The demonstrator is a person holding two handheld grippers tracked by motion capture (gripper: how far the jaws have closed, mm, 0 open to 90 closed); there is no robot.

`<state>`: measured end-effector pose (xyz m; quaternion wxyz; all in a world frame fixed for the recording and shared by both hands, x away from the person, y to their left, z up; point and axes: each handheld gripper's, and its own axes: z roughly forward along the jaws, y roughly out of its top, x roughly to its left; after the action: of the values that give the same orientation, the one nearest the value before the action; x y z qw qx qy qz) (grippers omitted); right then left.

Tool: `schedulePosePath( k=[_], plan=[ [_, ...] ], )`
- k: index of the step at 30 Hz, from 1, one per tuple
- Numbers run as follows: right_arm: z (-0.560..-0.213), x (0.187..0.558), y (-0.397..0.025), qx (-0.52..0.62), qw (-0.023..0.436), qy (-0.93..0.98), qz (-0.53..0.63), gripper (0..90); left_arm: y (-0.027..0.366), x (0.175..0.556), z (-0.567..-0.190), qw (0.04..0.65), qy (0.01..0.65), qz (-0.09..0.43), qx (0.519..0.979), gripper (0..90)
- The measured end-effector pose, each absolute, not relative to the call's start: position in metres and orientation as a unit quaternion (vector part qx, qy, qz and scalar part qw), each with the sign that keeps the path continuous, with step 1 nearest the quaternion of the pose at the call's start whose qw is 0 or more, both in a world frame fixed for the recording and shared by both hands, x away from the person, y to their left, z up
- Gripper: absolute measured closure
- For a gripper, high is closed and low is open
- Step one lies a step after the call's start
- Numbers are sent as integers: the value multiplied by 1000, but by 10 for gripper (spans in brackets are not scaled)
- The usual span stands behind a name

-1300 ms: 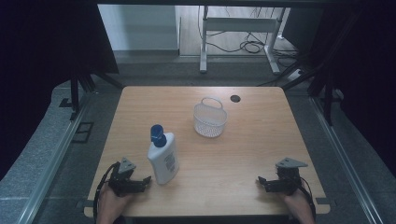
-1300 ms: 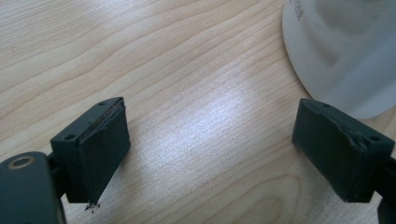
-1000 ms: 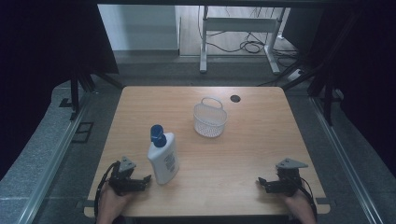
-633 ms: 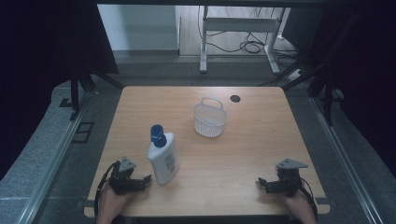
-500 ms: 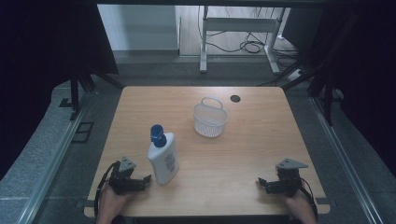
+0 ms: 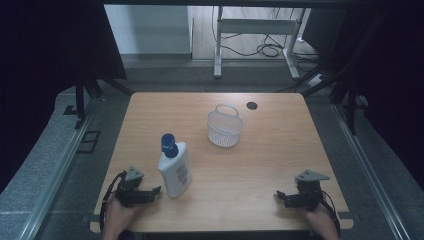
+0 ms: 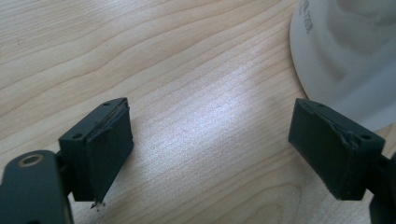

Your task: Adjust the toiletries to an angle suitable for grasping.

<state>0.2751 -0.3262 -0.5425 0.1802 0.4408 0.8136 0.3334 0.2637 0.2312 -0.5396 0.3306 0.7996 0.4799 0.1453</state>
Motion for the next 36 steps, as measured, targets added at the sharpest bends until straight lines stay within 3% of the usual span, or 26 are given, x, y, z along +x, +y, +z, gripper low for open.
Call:
schedulePosePath(
  k=[12,13,15,16,18,24,25,27,29,32,36],
  plan=[
    [-542,275,-326,440,180,814,334,0,227,265,-526,350,463,166,798,177],
    [-542,275,-326,440,180,814,334,0,227,265,-524,350,462,168,797,237],
    [-542,275,-326,440,180,814,334,0,226,265,-523,351,463,169,796,271],
    [-542,275,-326,440,180,814,334,0,225,267,-522,356,465,164,794,370],
    [-542,275,-326,440,180,814,334,0,225,268,-522,359,464,159,795,448],
    [-542,275,-326,440,180,814,334,0,215,274,-525,353,456,136,806,625],
    [-542,275,-326,440,180,814,334,0,212,276,-527,344,454,133,811,697],
    [-542,275,-326,440,180,814,334,0,210,277,-527,343,453,131,813,733],
    [-542,275,-326,440,180,814,334,0,208,278,-527,347,451,120,813,836],
    [-542,275,-326,439,180,814,334,0,204,278,-528,349,448,103,817,888],
    [-542,275,-326,439,180,815,334,0,199,276,-529,347,444,85,822,891]
  ],
)
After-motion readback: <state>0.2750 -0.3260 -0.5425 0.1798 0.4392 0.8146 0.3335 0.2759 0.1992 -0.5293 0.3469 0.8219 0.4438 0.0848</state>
